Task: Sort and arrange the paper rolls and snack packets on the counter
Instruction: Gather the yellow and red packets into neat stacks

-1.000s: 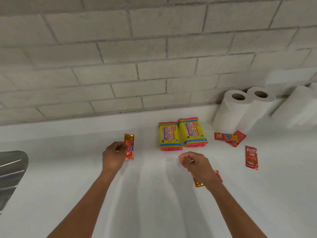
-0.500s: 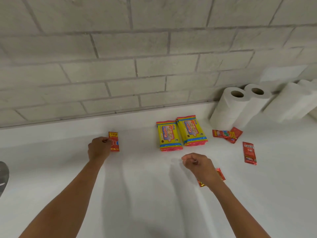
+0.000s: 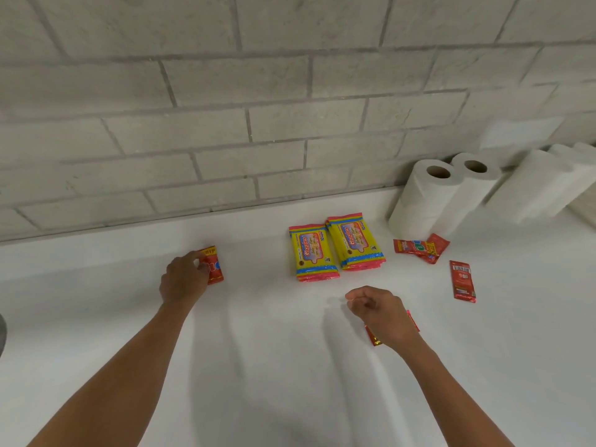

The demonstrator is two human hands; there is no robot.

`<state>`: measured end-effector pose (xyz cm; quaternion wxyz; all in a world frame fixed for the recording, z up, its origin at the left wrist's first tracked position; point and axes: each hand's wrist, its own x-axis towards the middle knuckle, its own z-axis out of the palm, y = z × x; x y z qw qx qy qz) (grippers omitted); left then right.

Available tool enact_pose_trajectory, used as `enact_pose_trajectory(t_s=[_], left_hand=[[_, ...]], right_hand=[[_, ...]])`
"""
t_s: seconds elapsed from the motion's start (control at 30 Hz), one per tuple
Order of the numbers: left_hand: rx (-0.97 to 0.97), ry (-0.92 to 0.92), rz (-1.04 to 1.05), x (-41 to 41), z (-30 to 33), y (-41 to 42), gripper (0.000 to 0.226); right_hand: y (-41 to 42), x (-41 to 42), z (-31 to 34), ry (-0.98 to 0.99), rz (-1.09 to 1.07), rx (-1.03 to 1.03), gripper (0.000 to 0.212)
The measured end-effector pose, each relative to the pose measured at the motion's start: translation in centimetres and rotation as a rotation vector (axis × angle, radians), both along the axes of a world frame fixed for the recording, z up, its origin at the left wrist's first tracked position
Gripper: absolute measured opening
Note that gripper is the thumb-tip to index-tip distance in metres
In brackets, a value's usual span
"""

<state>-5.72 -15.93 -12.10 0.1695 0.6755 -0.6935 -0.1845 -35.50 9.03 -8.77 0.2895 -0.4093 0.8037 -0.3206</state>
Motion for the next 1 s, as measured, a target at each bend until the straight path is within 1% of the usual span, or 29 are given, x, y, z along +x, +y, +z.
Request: enact_pose_trajectory(t_s=[0.3, 0.4, 0.5, 0.6, 0.8, 1.0], left_hand=[[0.003, 0.036, -0.020, -0.5, 0.6, 2.0, 0.038], [0.004, 0.025, -0.026, -1.0, 0.8, 3.1, 0.038], [0.010, 0.044, -0.030, -1.9, 1.1, 4.5, 0.036], [-0.001, 0.114, -0.020, -3.0, 1.5, 6.1, 0.036], [-0.048, 0.159, -0.080, -3.8, 1.9, 9.2, 0.032], [-0.040, 0.161, -0.089, -5.4, 2.2, 11.9, 0.033]], right_hand=[[1.9, -2.0, 0.0, 0.071, -0.054, -0.015, 0.020], [2.7, -2.6, -0.4, 0.155, -0.011, -0.005, 0.025], [3.5, -3.4, -1.0, 0.227, 0.074, 0.085, 0.035], [4.1, -4.5, -1.6, 0.307, 0.152, 0.203, 0.045], [5.0, -5.3, -2.0, 0.418, 0.262, 0.257, 0.047], [5.8, -5.6, -1.9, 0.501, 0.247, 0.296, 0.046]])
